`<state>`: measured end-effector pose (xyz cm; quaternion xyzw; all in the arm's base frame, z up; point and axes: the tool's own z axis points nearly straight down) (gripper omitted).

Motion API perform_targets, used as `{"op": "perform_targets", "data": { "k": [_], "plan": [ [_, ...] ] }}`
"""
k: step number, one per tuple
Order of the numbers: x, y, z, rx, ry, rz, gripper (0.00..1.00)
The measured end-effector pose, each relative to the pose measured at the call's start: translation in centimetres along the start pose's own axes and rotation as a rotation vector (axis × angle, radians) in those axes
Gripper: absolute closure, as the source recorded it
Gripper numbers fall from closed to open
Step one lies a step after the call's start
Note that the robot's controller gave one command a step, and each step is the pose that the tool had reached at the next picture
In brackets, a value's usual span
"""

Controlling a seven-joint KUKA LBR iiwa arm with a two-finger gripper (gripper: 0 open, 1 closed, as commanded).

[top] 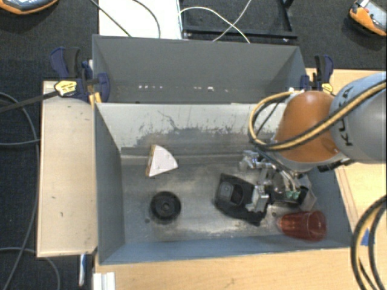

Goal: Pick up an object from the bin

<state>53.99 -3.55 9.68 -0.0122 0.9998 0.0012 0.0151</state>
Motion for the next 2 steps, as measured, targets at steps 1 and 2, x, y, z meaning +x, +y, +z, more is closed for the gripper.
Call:
{"op": "perform_targets", "data": {
  "k": [1, 2],
  "plan": [
    [-2.1, -7.6, 2.3, -0.021, 0.019, 0.012, 0.0],
    [-1.5, -5.8, 1.9, -0.002, 0.01, 0.009, 1.0]
  ]
}}
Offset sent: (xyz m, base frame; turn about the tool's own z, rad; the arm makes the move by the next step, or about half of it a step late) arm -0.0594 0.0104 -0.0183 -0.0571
